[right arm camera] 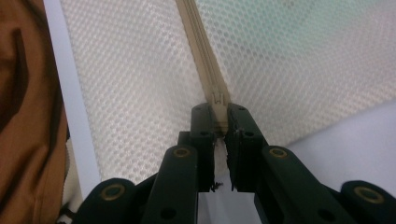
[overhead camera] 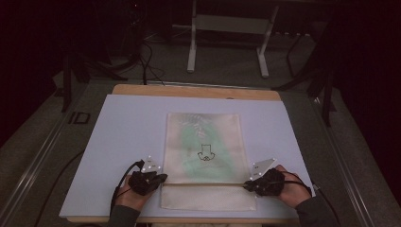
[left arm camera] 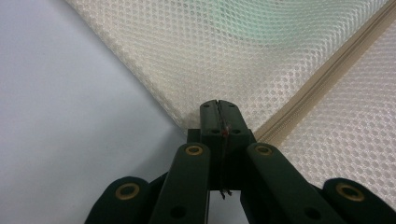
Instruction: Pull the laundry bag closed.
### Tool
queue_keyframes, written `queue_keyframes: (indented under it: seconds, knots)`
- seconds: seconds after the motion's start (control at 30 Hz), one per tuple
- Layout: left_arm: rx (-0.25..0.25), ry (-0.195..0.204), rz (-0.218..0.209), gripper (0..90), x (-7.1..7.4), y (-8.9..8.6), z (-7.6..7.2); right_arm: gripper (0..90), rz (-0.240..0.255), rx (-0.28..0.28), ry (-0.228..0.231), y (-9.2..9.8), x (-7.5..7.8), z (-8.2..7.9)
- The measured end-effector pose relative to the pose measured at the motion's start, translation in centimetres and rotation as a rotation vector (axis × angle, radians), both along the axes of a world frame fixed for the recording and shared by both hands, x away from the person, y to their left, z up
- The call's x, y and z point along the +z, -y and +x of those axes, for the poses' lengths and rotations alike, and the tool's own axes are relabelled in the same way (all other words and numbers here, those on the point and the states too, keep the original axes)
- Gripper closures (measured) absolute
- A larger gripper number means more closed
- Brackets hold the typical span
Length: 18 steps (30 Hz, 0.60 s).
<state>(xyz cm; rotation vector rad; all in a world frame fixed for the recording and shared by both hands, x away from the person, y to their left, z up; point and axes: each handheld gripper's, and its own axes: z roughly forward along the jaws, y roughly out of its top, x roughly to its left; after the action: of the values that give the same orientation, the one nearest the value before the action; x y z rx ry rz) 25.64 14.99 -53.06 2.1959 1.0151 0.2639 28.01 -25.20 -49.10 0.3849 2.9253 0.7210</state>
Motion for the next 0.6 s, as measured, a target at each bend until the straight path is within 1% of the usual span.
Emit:
queue_keyframes:
  seconds: [0.37, 0.6]
  knots:
    - [0.0, 0.0, 0.0, 89.5, 0.0, 0.0, 0.0, 82.5, 0.01, -0.023, -0.008, 1.0, -0.2, 0.0]
    - [0.001, 0.001, -0.001, 89.5, 0.0, 0.0, 0.0, 82.5, 0.02, -0.025, -0.012, 1.2, -0.3, 0.0]
